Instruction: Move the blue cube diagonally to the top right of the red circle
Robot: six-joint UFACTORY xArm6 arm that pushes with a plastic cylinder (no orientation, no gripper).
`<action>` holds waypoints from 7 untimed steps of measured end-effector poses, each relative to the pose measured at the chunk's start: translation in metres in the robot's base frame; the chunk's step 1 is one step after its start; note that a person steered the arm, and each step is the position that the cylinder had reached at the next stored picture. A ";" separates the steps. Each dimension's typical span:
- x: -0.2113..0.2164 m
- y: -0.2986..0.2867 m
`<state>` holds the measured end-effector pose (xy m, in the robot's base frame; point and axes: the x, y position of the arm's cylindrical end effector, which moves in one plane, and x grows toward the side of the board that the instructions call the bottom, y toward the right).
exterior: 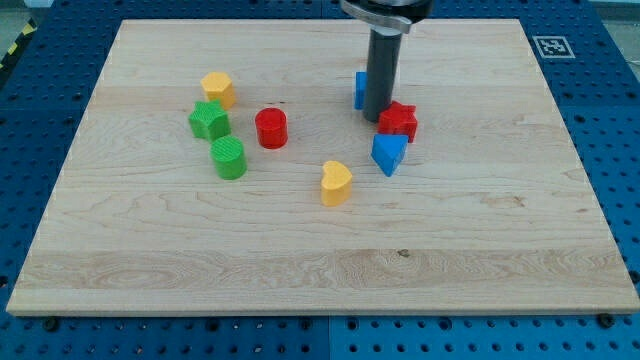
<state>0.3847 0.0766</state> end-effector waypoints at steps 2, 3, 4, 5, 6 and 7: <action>-0.011 0.026; -0.029 0.026; -0.029 0.033; -0.029 0.033; -0.029 0.028; -0.029 0.007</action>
<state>0.3556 0.0834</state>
